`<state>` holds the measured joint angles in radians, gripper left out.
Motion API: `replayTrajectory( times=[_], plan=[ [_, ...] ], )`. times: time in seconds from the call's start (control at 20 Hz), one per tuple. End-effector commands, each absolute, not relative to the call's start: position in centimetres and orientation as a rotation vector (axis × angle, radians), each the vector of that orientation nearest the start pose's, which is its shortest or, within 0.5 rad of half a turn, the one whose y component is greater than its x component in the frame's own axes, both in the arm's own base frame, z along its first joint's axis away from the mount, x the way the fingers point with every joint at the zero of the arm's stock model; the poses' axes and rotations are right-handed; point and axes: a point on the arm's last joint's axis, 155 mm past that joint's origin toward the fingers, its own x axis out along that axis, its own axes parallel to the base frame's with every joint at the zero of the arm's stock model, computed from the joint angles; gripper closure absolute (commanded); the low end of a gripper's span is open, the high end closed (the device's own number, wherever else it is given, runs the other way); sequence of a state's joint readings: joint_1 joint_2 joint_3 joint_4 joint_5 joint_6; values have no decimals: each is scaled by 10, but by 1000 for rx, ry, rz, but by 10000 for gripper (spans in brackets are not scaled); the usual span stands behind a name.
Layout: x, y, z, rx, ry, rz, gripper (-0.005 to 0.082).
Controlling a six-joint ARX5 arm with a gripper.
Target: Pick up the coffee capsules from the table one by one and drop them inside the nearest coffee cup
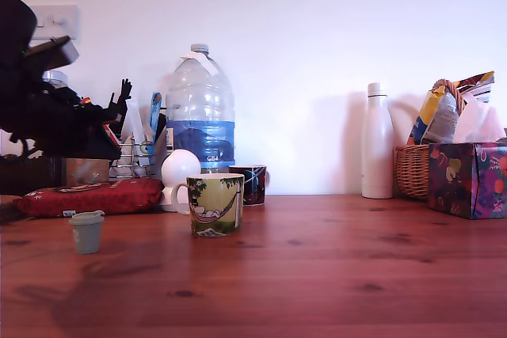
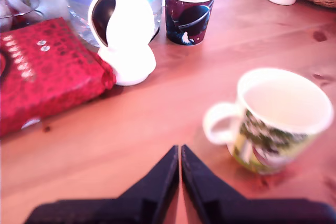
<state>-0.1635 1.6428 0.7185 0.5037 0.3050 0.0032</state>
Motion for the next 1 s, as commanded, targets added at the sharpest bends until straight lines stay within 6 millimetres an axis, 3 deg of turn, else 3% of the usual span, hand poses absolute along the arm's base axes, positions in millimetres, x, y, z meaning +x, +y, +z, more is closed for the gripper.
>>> replayTrajectory(
  times=[0.0,0.5,0.75,0.95],
  plan=[
    [426,-124,99,-24,434,-457,790],
    [360,-86,90,-88,393,-377,790],
    [333,-87,78,-102,402,-398,790],
    [323,-90,68,-108,433,-416,790]
  ],
)
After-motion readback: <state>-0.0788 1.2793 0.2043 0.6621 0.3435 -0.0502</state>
